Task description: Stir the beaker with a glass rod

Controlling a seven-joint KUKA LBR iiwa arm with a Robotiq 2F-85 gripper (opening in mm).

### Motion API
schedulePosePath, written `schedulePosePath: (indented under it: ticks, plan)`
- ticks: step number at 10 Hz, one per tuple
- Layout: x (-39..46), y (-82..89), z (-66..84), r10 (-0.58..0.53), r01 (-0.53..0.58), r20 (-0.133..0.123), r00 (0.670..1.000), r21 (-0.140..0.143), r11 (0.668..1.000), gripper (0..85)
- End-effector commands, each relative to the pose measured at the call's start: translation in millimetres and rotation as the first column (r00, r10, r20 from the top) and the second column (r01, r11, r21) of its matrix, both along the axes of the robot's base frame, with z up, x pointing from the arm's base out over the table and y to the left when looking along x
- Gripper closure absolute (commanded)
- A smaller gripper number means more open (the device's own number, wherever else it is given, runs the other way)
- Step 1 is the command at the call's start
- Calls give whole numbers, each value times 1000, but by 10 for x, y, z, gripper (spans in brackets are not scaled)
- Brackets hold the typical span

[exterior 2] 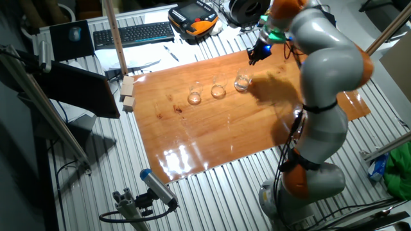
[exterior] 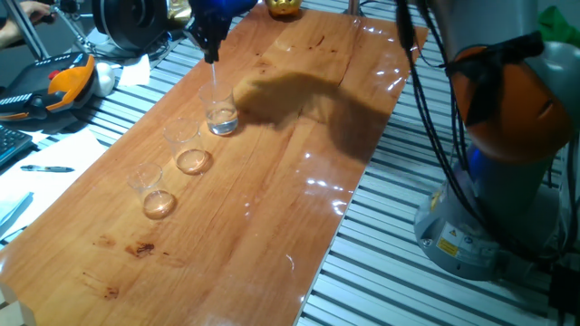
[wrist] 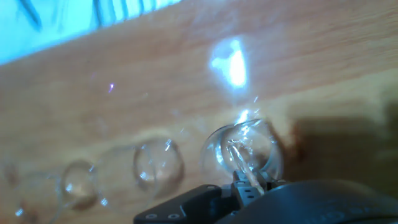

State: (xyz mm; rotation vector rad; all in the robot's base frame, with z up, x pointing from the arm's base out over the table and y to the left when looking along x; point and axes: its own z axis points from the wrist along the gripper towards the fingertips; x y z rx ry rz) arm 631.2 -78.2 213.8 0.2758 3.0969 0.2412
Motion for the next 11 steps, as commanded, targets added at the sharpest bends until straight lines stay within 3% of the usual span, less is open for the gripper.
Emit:
schedulePosePath:
  ticks: [1,2,3,4,5,6,7,8,9,10,11]
  plan:
    - [-6,-18,15,217,-218,-30,976,-42,975,850]
    - [-22,-24,62,302,-310,-95,949,-77,948,850]
    - [-26,-37,137,366,-391,-175,914,-139,910,850]
    - [-42,-37,197,380,-419,-237,894,-144,896,850]
    - [-57,-29,218,328,-379,-310,892,-119,918,850]
    - [-63,-14,187,226,-265,-348,910,-68,962,850]
    - [-61,0,124,108,-121,-349,931,-16,992,850]
    - [-55,13,94,41,-41,-326,945,7,999,850]
    - [-47,18,67,-25,33,-270,963,27,999,850]
    - [-39,15,36,-87,99,-185,979,55,994,850]
    - [-23,2,12,-111,118,-108,988,62,991,850]
